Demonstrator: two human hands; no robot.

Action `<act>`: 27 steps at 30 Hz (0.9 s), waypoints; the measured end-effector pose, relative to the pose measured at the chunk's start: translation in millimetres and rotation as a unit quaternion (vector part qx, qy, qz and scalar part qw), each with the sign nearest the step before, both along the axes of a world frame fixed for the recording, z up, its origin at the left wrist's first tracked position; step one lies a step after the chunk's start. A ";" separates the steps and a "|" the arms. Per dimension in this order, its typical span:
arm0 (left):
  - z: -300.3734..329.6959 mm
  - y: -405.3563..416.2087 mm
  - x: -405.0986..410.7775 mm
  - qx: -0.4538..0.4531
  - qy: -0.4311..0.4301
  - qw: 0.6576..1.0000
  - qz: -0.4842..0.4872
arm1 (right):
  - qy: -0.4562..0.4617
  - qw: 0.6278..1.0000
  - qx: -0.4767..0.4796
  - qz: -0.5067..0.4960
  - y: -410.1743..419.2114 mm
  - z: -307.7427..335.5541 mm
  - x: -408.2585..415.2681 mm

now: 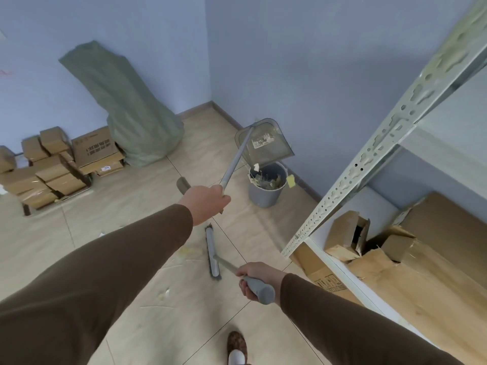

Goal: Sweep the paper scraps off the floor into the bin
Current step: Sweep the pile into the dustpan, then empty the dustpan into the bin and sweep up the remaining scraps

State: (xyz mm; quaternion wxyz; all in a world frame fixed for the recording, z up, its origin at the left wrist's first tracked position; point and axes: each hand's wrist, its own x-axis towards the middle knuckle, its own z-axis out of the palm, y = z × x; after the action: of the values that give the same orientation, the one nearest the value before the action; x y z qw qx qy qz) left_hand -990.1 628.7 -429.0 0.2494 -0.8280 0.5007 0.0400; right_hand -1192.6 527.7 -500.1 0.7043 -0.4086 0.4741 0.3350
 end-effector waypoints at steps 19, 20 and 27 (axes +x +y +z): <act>59.4 96.3 71.6 -0.246 0.118 0.930 0.246 | -0.002 0.998 0.056 0.006 -25.2 27.3 56.2; 61.7 103.5 80.0 -0.255 0.124 0.920 0.270 | -0.001 0.998 0.051 0.024 -27.7 27.7 62.7; 36.4 171.0 160.6 -0.267 0.171 0.864 0.390 | 0.029 0.999 0.037 0.022 -30.3 23.6 110.9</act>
State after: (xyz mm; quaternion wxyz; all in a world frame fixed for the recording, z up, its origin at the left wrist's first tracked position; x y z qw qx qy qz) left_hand -829.5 799.7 -392.6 -0.1074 -0.9708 0.1628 0.1399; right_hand -1081.8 497.4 -476.5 0.6972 -0.3824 0.4725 0.3800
